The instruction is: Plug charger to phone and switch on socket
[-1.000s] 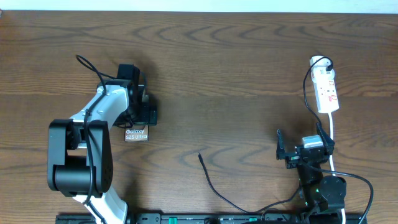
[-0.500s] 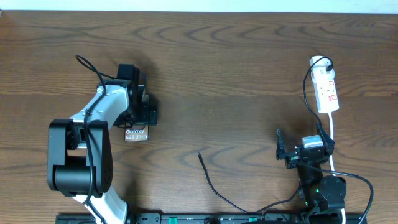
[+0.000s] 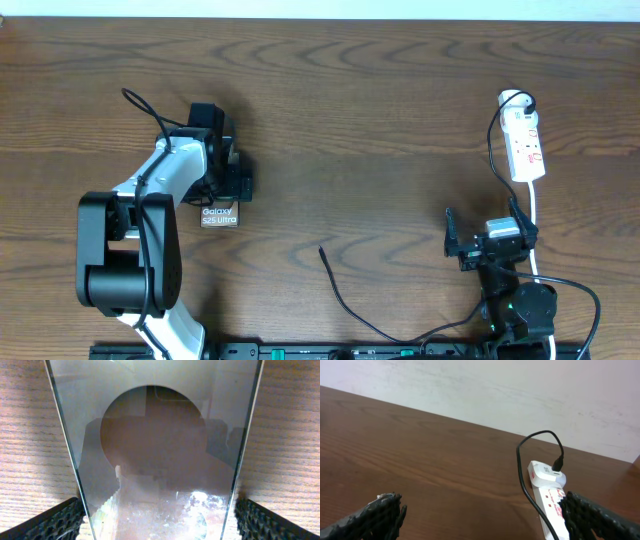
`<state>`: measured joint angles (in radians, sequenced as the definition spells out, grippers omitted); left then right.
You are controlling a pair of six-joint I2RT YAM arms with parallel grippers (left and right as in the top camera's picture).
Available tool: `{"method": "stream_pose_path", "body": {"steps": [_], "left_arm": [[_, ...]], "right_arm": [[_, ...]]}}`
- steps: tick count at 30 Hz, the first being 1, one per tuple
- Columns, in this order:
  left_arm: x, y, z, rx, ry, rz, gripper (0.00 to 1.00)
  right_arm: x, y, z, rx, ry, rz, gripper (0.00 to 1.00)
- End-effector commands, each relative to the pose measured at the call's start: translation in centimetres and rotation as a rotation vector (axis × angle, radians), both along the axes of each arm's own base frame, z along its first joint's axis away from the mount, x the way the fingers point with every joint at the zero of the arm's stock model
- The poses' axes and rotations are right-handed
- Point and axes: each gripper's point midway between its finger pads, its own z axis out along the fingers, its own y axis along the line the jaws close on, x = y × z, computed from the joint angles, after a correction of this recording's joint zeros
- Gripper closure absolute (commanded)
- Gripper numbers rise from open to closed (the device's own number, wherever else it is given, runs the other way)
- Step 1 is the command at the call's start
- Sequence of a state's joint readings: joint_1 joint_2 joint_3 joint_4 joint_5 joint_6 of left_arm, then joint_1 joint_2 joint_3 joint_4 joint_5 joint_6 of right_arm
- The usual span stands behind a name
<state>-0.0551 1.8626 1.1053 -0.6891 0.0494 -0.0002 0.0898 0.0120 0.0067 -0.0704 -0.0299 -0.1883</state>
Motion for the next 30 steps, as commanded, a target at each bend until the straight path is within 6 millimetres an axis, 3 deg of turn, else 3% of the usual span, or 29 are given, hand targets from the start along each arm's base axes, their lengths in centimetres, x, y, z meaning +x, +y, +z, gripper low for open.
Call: {"method": "stream_pose_path", "body": {"steps": [1, 7, 30], "left_arm": [[-1.52, 0.38, -1.12, 0.019, 0.050, -0.005, 0.01], [-1.52, 0.38, -1.12, 0.019, 0.050, -0.006, 0.11], [-1.52, 0.38, -1.12, 0.019, 0.050, -0.006, 0.23]], "right_arm": [[-0.02, -0.07, -0.01, 0.008, 0.000, -0.001, 0.01], [-0.02, -0.07, -0.01, 0.008, 0.000, -0.001, 0.01], [-0.02, -0.07, -0.01, 0.008, 0.000, -0.001, 0.01]]}}
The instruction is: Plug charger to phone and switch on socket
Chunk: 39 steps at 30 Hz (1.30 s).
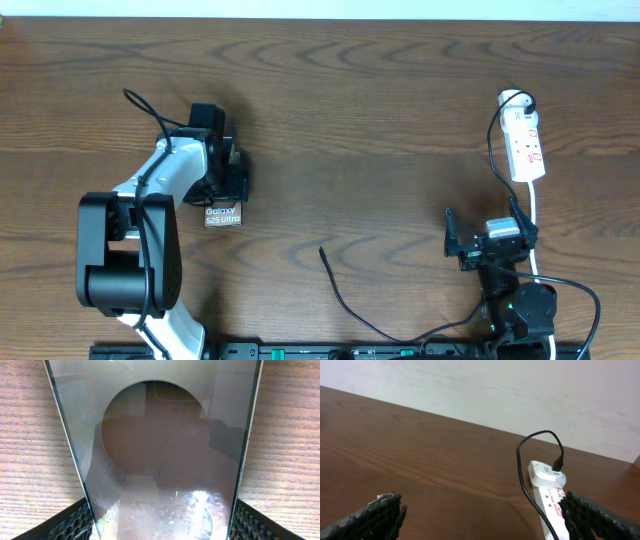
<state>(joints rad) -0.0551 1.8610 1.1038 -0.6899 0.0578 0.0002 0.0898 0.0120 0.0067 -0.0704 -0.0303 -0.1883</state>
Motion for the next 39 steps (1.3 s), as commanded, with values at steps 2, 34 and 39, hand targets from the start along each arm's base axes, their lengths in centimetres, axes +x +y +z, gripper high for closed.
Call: {"method": "stream_pose_path", "body": {"steps": [2, 34, 39], "left_arm": [[-1.46, 0.52, -1.13, 0.027, 0.049, -0.005, 0.23], [-1.26, 0.51, -1.00, 0.027, 0.043, -0.005, 0.92], [-0.51, 0.39, -0.30, 0.021, 0.016, -0.004, 0.92]], "right_arm": [[-0.02, -0.07, -0.01, 0.008, 0.000, -0.002, 0.01], [-0.02, -0.07, -0.01, 0.008, 0.000, -0.002, 0.01], [-0.02, -0.07, -0.01, 0.008, 0.000, -0.002, 0.01]]}}
